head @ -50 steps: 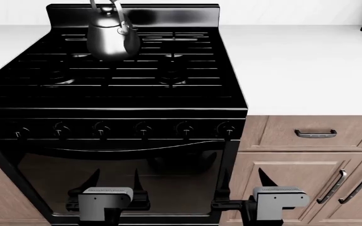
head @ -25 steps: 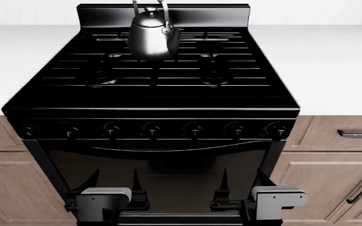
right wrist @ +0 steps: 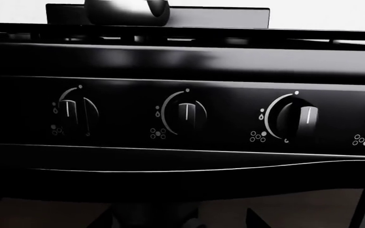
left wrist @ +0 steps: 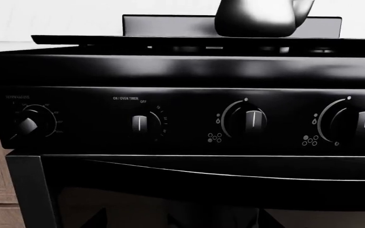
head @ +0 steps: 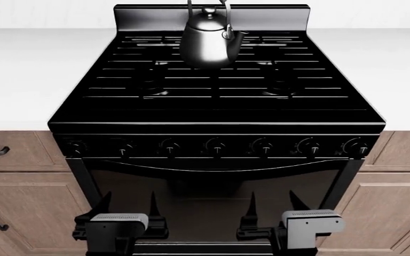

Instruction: Turn on the center burner of the stove.

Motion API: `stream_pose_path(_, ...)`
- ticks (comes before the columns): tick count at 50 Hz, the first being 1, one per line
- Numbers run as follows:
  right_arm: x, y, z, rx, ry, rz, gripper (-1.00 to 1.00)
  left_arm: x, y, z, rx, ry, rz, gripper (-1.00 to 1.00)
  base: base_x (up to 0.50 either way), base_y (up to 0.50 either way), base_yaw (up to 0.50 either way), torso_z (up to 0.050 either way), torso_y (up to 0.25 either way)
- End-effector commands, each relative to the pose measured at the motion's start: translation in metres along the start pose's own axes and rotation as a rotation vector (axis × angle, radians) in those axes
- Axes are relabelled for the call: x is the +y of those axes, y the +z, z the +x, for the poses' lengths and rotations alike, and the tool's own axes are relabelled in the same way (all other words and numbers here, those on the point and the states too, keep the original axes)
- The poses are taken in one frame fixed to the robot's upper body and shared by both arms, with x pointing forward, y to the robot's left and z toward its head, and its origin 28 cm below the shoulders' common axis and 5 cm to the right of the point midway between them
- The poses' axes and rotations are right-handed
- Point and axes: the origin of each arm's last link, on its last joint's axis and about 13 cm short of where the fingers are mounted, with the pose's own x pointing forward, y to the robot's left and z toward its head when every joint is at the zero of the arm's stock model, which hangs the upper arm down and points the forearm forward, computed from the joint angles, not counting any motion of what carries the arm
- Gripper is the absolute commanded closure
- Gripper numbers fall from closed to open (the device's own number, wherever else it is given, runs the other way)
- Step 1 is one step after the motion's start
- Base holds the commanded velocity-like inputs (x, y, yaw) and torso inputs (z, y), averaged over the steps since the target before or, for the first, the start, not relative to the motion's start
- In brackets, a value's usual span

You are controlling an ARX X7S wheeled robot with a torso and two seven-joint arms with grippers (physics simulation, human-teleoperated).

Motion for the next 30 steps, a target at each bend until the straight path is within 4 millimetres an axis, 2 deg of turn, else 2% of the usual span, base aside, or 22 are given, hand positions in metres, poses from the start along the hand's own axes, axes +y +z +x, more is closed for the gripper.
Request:
stream_pose_path(1,-0.0010,-0.0003,-0.0001,0.024,0.006,-0.061,-1.00,-0.0006,-0.0010,-0.0006,-0.003,-0.009,0.009,-1.00,0.00,0.00,0.00,0.000,0.000)
stream_pose_path(7,-0.0010,0.0001,-0.0001,0.026,0.006,-0.070,-1.00,-0.0007,-0.0014,-0.0007,-0.008,-0.012,0.019,-1.00,0.00,0.00,0.00,0.000,0.000)
stream_pose_path(13,-0.0010,0.0001,0.0000,0.025,0.005,-0.068,-1.00,-0.0008,-0.0020,-0.0008,-0.007,-0.014,0.027,-1.00,0.00,0.00,0.00,-0.024,-0.004)
stream_pose_path(30,-0.0013,0.0002,0.0001,0.021,0.002,-0.067,-1.00,-0.0008,-0.0024,-0.0006,-0.005,-0.009,0.031,-1.00,0.00,0.00,0.00,-0.035,-0.005)
